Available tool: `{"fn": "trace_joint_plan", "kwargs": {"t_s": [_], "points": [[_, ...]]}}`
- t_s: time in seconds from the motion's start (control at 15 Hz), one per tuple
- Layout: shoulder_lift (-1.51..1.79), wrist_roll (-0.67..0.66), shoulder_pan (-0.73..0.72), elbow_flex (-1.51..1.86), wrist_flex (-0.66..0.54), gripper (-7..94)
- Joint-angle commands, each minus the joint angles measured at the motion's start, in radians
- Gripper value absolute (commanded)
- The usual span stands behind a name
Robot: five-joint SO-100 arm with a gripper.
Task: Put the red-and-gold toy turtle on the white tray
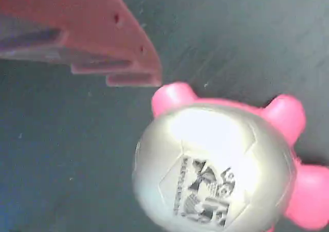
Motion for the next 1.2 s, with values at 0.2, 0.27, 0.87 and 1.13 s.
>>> {"fn": "trace_joint_plan", "kwargs": {"t_s": [0.2,0.27,0.87,1.13], "points": [[-0.04,0.009,-0.032,-0.028,0.018,65],[-0.06,0.009,-0.034,-0.031,0.018,65],[-0.187,0.014,-0.008,-0.037,-0.046,65],[-0.221,0.034,-0.003,-0.035,-0.054,74]]}}
